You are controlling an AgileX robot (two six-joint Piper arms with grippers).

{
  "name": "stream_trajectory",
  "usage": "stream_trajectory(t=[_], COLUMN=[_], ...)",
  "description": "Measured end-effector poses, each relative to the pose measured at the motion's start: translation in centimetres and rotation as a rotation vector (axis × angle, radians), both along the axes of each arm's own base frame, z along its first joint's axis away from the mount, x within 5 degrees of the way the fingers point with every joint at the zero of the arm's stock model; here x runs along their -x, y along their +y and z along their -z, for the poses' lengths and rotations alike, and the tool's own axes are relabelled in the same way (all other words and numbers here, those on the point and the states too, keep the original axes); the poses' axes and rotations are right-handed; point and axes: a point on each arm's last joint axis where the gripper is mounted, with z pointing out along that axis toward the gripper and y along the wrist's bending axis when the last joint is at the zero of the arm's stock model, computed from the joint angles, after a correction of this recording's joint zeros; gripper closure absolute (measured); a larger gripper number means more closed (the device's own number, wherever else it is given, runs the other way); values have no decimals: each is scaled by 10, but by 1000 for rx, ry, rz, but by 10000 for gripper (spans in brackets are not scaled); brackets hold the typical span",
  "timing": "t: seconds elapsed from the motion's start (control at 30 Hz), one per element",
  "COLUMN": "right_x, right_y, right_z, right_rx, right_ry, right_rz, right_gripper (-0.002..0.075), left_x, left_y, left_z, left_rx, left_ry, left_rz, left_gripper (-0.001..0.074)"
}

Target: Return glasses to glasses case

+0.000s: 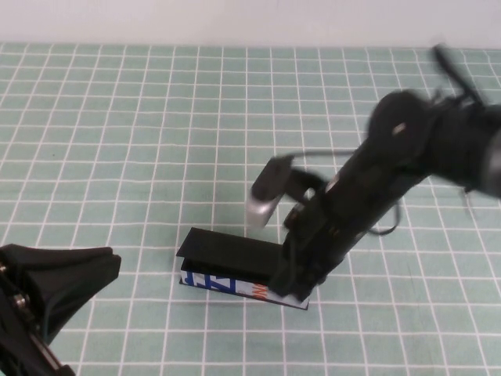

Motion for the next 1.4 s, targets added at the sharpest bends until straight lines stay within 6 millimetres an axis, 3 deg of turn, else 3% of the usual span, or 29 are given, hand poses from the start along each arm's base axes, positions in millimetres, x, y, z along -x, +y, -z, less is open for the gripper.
stream_trajectory(t=[0.17,0.33,0.47,0.8,0.93,1.03,1.2,1.4], right_x=[-3,-14,-23,-57,-70,-80,-96,-93], right_y=[22,25,25,35,35,32,26,24], right_z=[33,49,40,-18,-25,-10,32,30], right_rx=[23,50,74,46,20,40,103,119], right_ry=[7,-35,-87,-358,-425,-406,-321,-290], right_rz=[-5,77,111,99,140,164,198,191], right_gripper=[740,740,740,740,740,740,740,740], left_x=[0,0,0,2,3,4,6,6], left_y=[0,0,0,0,-1,-1,0,0], left_z=[0,0,0,2,4,5,8,8], left_rx=[6,8,21,12,-2,-21,-45,-33], left_ry=[6,13,29,44,62,72,91,111], left_rz=[-3,-6,-13,-1,14,26,37,28], left_gripper=[737,737,737,737,737,737,737,737])
